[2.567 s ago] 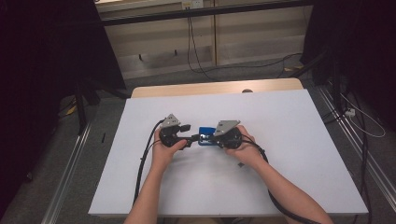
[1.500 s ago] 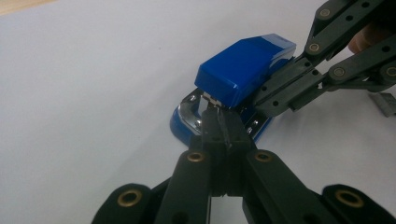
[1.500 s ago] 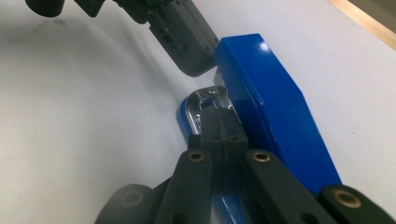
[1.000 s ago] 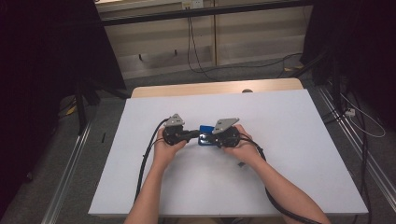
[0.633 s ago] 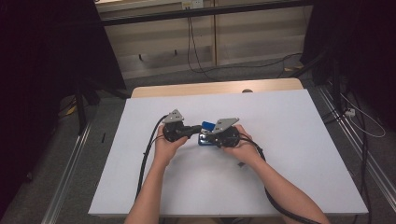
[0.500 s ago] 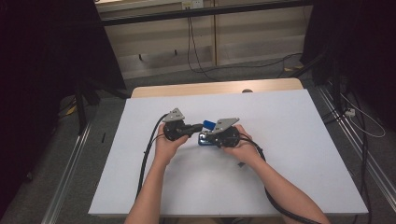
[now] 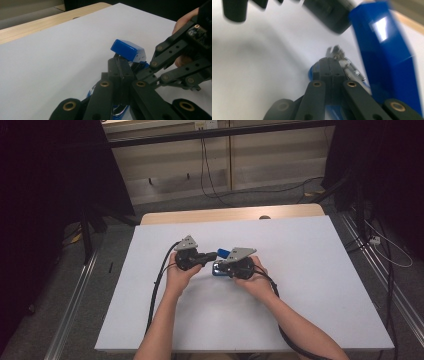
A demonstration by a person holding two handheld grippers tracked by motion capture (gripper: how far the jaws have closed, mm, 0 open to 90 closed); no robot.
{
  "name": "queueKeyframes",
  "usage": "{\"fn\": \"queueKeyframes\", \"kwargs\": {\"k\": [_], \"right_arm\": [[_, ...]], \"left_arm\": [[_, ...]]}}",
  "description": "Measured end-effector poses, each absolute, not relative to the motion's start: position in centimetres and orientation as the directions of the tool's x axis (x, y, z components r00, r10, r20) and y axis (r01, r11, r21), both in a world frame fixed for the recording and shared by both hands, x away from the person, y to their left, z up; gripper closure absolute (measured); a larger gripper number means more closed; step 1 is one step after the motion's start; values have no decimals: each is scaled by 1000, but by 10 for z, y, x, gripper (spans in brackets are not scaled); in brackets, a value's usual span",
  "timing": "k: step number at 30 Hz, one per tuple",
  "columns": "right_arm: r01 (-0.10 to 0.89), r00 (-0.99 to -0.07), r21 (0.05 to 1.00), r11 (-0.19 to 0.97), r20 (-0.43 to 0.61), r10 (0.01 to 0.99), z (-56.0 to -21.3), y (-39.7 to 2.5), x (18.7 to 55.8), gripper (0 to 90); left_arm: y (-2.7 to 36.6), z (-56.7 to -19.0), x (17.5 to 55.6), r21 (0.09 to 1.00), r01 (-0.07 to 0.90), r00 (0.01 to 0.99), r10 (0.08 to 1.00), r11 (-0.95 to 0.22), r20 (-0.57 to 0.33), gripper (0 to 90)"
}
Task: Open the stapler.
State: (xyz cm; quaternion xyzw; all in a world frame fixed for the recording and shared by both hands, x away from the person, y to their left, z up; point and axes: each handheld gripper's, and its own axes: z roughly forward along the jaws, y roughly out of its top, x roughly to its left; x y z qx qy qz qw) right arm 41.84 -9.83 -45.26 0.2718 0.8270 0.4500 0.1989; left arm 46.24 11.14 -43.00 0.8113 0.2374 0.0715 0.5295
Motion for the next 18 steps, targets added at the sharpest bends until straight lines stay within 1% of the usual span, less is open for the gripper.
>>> {"fn": "queueKeyframes", "kwargs": {"k": [2, 3, 8, 10, 18], "right_arm": [[282, -751, 864, 417, -72, 656, -451, -98, 418, 900], [298, -746, 868, 398, -48, 664, -451, -99, 418, 900], [316, -698, 883, 348, -32, 716, -454, -99, 416, 900], [325, -688, 890, 321, -10, 726, -456, -99, 416, 900], [315, -661, 896, 314, -30, 750, -456, -95, 415, 900]], "left_arm": [[111, -429, 462, 892, 307, 877, 463, -331, -130, 900], [111, -429, 462, 893, 307, 877, 462, -329, -131, 900], [111, -430, 462, 892, 309, 876, 463, -330, -132, 900], [111, -429, 462, 892, 308, 876, 464, -330, -131, 900], [111, -429, 462, 897, 305, 877, 463, -321, -132, 900]]}}
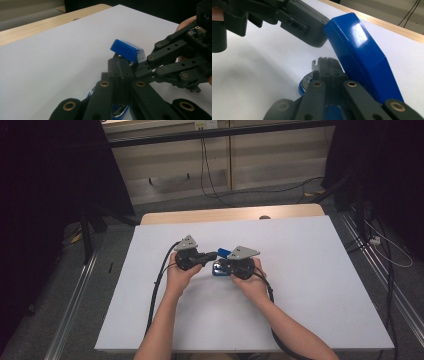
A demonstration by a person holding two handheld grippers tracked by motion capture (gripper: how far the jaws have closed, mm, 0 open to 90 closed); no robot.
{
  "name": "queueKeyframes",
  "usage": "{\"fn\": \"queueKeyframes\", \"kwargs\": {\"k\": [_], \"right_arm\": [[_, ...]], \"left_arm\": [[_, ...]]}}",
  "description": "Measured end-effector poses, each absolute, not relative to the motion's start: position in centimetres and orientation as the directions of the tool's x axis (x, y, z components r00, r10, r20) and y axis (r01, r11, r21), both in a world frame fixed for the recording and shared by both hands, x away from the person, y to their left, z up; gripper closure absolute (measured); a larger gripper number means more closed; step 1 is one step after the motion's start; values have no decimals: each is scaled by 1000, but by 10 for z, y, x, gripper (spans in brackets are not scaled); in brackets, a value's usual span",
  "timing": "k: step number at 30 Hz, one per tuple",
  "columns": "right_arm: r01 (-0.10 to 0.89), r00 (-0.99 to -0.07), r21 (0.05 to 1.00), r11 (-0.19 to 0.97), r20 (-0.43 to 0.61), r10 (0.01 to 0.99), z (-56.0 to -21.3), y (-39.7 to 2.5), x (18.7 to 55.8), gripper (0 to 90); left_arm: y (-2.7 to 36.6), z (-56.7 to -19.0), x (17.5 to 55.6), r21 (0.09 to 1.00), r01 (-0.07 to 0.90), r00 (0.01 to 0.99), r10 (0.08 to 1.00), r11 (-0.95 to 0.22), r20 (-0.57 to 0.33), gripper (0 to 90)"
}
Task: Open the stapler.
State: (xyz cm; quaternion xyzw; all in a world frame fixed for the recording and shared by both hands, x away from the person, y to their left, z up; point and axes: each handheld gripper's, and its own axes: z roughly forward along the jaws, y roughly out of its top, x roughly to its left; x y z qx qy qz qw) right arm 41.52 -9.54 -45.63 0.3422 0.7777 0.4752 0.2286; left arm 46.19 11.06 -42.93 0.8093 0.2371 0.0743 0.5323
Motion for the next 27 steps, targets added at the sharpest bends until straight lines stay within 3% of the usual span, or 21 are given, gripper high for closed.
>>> {"fn": "queueKeyframes", "kwargs": {"k": [27], "right_arm": [[304, -619, 908, 289, -42, 784, -457, -93, 416, 900]], "left_arm": [[107, -447, 464, 868, 325, 868, 482, -375, -117, 900]]}}
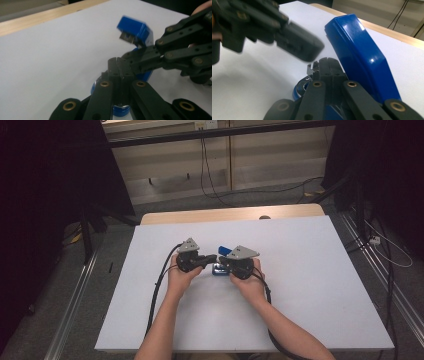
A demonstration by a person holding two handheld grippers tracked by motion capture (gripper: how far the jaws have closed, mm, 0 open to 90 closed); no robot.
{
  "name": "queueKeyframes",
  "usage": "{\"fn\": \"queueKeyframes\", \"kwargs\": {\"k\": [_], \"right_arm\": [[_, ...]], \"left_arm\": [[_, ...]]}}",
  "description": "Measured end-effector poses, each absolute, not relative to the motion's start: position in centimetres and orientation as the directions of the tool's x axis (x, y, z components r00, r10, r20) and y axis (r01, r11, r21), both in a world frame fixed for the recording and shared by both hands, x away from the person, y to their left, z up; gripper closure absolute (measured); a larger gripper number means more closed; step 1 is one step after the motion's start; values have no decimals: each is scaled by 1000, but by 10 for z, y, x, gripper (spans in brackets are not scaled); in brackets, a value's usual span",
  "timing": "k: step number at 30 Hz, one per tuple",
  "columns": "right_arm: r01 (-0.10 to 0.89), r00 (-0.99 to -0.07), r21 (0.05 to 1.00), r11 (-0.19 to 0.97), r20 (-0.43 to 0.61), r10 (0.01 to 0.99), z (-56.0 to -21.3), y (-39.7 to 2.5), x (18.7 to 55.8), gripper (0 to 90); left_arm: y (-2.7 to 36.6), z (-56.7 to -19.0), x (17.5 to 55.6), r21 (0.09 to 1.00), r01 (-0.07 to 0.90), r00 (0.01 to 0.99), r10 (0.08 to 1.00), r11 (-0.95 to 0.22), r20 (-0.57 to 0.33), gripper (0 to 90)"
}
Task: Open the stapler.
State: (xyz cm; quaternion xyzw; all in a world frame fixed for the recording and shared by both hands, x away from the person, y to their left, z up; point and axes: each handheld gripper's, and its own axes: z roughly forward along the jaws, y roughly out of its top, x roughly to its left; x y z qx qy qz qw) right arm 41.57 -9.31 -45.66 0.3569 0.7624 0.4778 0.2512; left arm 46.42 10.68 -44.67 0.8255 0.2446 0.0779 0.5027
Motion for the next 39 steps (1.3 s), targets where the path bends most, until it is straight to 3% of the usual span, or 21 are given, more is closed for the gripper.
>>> {"fn": "queueKeyframes", "kwargs": {"k": [39], "right_arm": [[276, -561, 895, 350, -146, 815, -439, -92, 406, 900]], "left_arm": [[100, -455, 461, 851, 293, 863, 503, -435, -40, 900]]}}
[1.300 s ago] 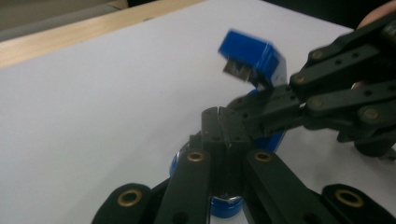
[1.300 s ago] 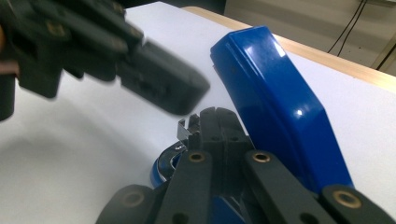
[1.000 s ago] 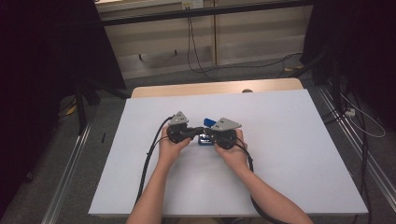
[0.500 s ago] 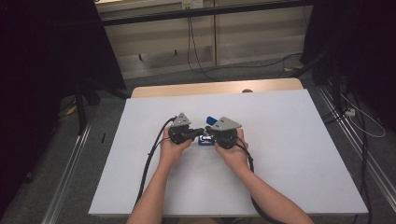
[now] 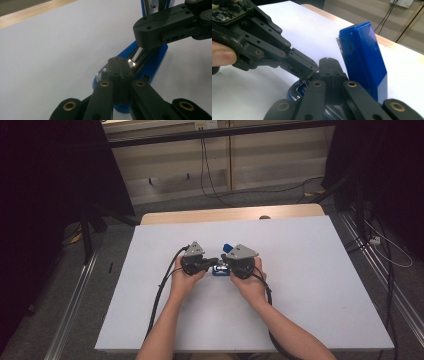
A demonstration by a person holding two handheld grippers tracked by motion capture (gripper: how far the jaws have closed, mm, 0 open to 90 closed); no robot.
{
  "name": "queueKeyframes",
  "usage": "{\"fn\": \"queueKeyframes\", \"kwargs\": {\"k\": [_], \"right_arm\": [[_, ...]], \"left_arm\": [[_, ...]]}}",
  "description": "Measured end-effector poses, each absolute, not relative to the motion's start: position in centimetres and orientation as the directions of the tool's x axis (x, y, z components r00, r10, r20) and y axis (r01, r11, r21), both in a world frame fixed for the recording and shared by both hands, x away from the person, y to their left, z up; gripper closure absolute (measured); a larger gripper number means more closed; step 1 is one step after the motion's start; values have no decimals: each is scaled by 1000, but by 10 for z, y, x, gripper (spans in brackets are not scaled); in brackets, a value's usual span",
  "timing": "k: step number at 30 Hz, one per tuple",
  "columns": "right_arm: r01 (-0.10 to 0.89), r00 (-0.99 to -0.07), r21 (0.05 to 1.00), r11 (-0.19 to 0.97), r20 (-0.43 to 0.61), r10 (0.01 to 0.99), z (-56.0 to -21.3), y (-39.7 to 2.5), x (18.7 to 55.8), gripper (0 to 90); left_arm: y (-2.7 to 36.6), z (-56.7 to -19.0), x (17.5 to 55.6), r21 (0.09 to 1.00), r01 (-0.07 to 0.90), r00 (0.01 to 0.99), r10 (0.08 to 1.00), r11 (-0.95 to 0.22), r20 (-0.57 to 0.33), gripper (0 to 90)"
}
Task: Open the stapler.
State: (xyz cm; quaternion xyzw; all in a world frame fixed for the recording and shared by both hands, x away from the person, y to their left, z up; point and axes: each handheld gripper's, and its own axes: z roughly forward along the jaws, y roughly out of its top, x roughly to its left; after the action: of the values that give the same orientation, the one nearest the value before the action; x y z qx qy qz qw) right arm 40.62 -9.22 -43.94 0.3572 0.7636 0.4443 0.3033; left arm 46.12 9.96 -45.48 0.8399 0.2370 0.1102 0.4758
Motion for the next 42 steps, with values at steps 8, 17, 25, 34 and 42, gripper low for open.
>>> {"fn": "queueKeyframes", "kwargs": {"k": [8, 17, 25, 34, 42], "right_arm": [[284, -546, 894, 346, -146, 825, -433, -100, 404, 900], [286, -521, 892, 349, -161, 838, -430, -105, 401, 900], [287, -503, 889, 358, -178, 846, -428, -109, 398, 900], [299, -483, 891, 341, -167, 860, -427, -119, 395, 900], [310, -458, 886, 345, -178, 871, -428, -128, 395, 900]], "left_arm": [[100, -455, 461, 852, 296, 865, 500, -432, -47, 900], [101, -456, 462, 854, 293, 864, 502, -429, -44, 900], [100, -455, 461, 851, 300, 863, 503, -430, -50, 900], [100, -456, 461, 853, 297, 864, 502, -429, -48, 900], [101, -456, 461, 855, 296, 863, 503, -426, -48, 900]]}}
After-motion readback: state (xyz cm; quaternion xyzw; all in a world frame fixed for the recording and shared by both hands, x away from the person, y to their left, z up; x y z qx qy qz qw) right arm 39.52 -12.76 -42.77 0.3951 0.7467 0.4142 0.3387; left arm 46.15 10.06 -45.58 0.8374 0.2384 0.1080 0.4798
